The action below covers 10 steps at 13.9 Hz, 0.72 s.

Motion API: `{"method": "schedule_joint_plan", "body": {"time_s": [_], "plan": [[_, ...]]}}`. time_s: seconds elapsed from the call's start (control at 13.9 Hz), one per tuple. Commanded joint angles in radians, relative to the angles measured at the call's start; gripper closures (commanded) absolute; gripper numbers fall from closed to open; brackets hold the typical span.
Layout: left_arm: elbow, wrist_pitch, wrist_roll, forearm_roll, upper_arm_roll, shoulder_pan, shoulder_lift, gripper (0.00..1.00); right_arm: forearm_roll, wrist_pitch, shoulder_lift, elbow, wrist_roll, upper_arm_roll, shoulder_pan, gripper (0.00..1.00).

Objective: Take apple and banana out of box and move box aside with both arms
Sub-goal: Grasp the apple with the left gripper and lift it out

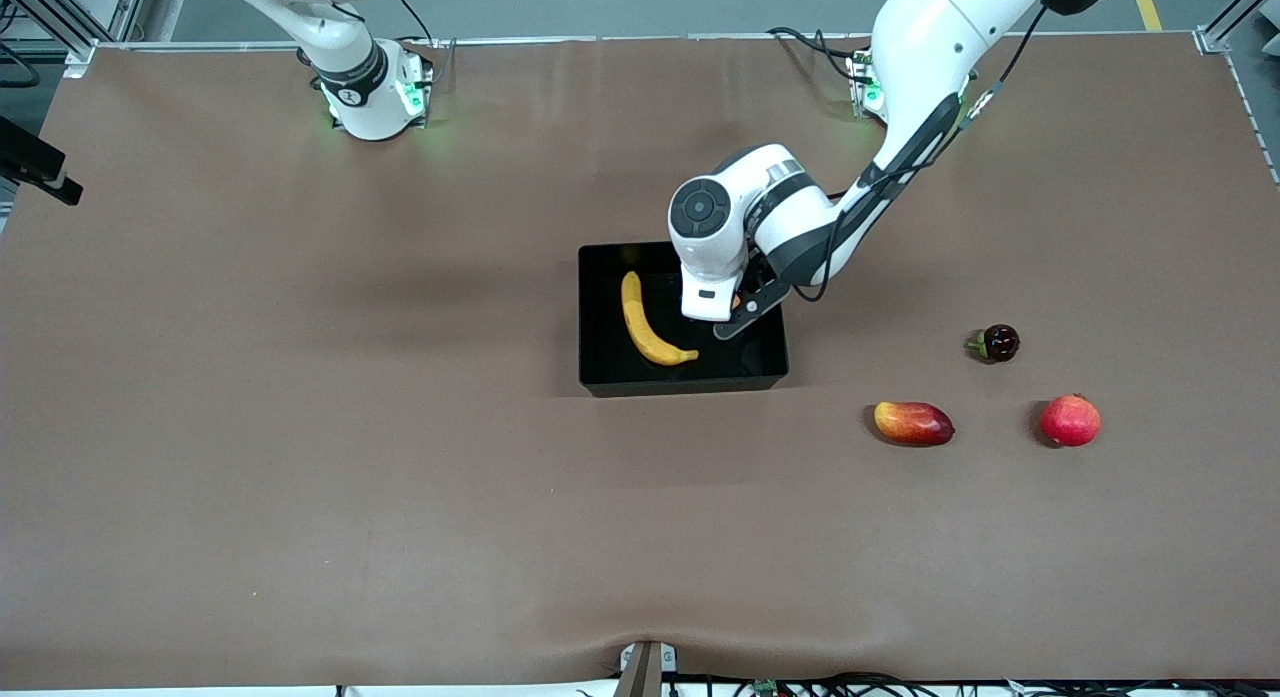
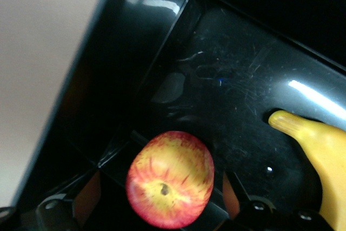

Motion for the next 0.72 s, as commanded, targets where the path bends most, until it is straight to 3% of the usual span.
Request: {"method": "schedule_joint_plan", "body": {"time_s": [0.0,0.29,0.36,0.5,0.65], "plan": [[0.008,0.042,-0.06,0.04,-0.003,-0.003,0.028,0.0,-0.005,-0.006,-0.007,0.0,-0.007,0.015,-0.022,0.0],[0.007,0.088,-0.12,0.098,-0.003,-0.003,0.071,0.0,-0.005,-0.005,-0.007,0.0,-0.007,0.015,-0.022,0.0],[0.005,0.088,-0.126,0.1,-0.003,-0.002,0.07,0.06,-0.005,-0.006,-0.007,0.0,-0.007,0.015,-0.022,0.0],[0.013,0.081,-0.126,0.098,-0.004,0.011,0.056,0.95,-0.005,-0.006,-0.007,0.0,-0.007,0.015,-0.022,0.0],[0.021,0.07,-0.121,0.095,-0.004,0.017,0.012,1.0,-0.005,-0.006,-0.007,0.0,-0.007,0.015,-0.022,0.0]]}}
